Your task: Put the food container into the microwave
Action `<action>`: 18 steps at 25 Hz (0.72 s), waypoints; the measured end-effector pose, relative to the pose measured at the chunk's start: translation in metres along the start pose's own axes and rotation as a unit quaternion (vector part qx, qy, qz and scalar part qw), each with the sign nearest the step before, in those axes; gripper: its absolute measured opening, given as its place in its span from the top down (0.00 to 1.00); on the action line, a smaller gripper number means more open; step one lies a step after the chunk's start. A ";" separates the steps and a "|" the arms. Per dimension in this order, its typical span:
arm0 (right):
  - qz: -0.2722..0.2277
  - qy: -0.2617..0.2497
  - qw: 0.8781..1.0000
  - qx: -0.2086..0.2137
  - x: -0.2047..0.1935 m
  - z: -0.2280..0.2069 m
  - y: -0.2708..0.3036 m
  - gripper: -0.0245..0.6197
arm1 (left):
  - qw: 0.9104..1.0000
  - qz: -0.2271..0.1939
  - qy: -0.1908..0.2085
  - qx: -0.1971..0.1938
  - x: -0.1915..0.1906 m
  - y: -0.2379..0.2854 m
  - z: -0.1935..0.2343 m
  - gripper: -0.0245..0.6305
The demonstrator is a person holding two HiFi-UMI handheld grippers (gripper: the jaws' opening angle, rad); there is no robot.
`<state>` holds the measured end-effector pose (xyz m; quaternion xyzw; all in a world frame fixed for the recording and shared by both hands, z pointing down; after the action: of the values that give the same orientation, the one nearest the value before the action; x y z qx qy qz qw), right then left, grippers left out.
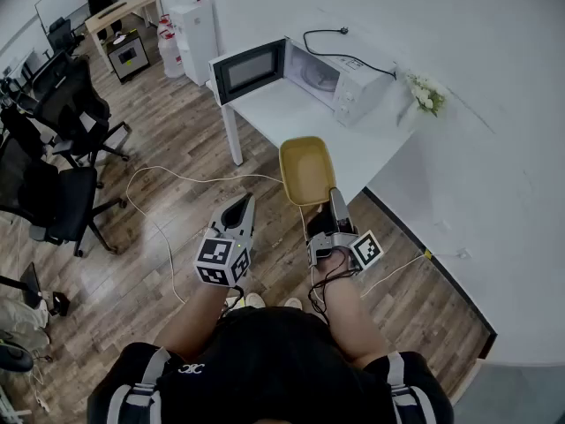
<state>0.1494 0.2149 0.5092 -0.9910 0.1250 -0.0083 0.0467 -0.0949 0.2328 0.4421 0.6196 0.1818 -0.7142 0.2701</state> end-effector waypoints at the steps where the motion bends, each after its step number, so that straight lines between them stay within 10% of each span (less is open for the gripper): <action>1: -0.001 0.000 1.000 -0.002 -0.001 0.000 0.001 0.60 | 1.000 0.001 0.000 0.002 0.000 0.000 0.002 0.96; 18: -0.024 0.001 1.000 0.004 -0.043 -0.012 0.024 0.60 | 1.000 0.003 -0.001 -0.009 -0.001 -0.018 0.057 0.96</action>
<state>0.1018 0.2010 0.5182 -0.9936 0.1009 -0.0104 0.0502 -0.1507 0.2132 0.4511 0.6169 0.1867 -0.7123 0.2779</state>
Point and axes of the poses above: the fingertips, and each gripper's own axes: y forward along the fingers, z to its left, x out of its top, the point moved 7 cm from there along -y, backward along the fingers, and after that the axes turned 8 degrees about -x, right-handed, at the moved point
